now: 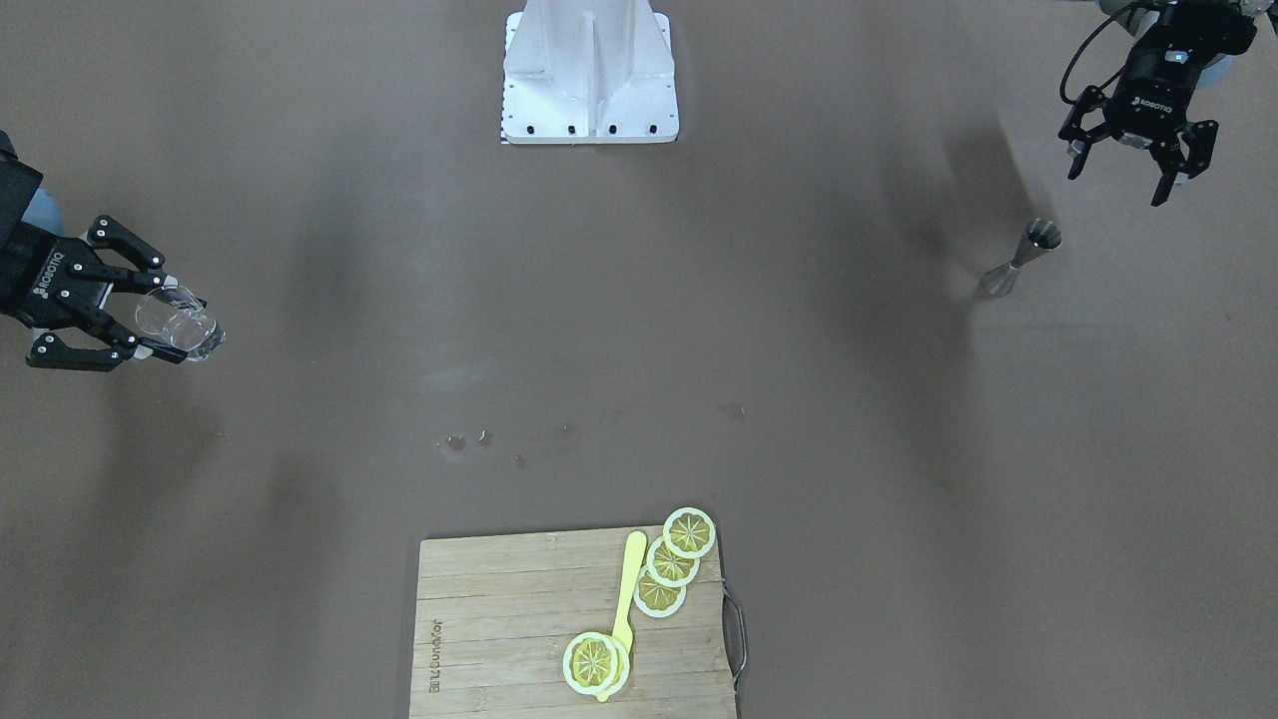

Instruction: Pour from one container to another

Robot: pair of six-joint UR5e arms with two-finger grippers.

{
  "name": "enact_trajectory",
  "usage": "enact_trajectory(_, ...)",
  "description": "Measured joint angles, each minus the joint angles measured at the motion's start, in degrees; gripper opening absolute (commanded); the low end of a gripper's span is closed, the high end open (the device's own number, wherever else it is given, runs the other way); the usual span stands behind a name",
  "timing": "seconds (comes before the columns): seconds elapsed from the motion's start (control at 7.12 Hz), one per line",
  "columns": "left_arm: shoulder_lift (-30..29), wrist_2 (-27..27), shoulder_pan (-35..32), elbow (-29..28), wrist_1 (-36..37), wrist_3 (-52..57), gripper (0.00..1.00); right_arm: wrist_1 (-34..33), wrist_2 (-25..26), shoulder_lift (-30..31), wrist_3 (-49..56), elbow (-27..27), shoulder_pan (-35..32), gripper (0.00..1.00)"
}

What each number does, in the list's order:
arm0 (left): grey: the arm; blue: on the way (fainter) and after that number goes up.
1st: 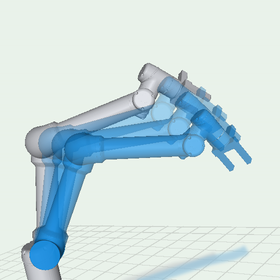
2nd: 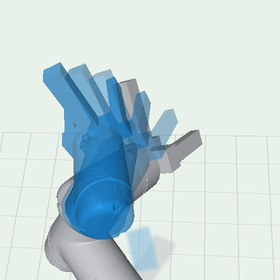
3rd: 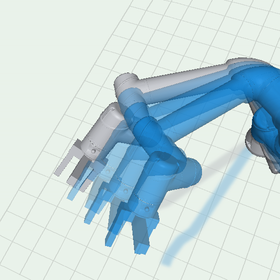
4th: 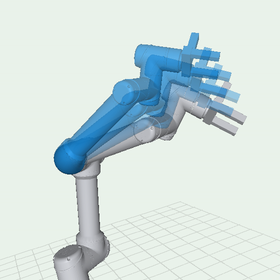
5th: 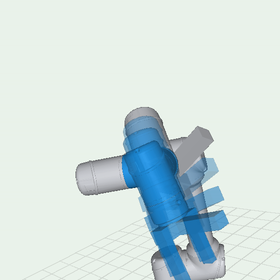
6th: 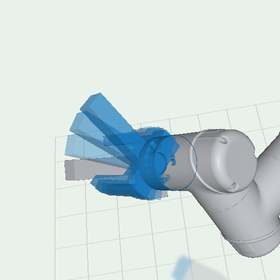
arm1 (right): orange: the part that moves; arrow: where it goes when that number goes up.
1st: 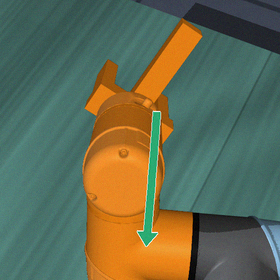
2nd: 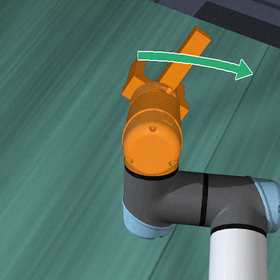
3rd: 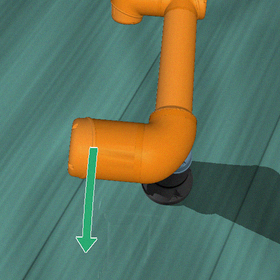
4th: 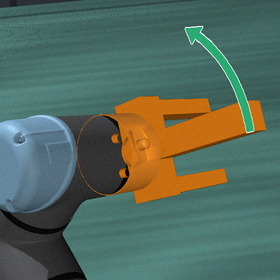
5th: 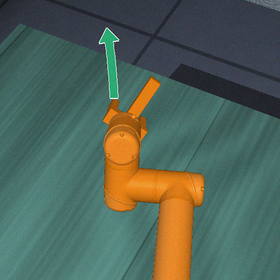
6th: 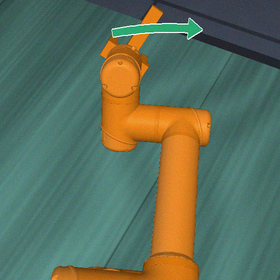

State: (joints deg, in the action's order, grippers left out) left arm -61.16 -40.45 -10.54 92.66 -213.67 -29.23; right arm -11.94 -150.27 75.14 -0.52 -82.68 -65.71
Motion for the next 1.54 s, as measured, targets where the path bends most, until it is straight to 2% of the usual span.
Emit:
enact_trajectory(0.28,-0.3,21.0,16.1,-1.2,-0.6,0.1,0.98,-1.0,-0.7,0.0,0.0,-0.3,0.5,0.0)
enact_trajectory(0.42,-0.5,28.3,21.9,-1.6,-0.7,0.0,0.98,-1.8,-0.8,-0.2,0.0,-0.5,0.6,0.0)
enact_trajectory(0.56,-1.0,32.0,24.8,-1.9,-0.8,-0.1,0.98,-2.3,-0.8,-0.3,0.0,-0.7,0.7,0.0)
enact_trajectory(0.98,-3.1,34.0,28.6,-1.8,-0.2,0.0,0.97,-2.6,-1.1,-0.3,0.0,-0.8,1.4,0.0)
enact_trajectory(1.26,-3.8,35.4,29.3,-1.8,4.1,-1.4,0.97,-2.6,-2.2,-0.2,0.0,-0.7,1.1,0.0)
enact_trajectory(1.4,-4.1,37.3,29.7,-1.8,7.3,-5.1,0.97,-2.5,-2.9,0.0,0.0,-0.7,0.7,0.0)
enact_trajectory(1.54,-4.2,39.3,30.0,-1.8,13.3,-11.7,0.97,-2.5,-4.2,0.1,0.0,-0.7,-0.2,0.0)
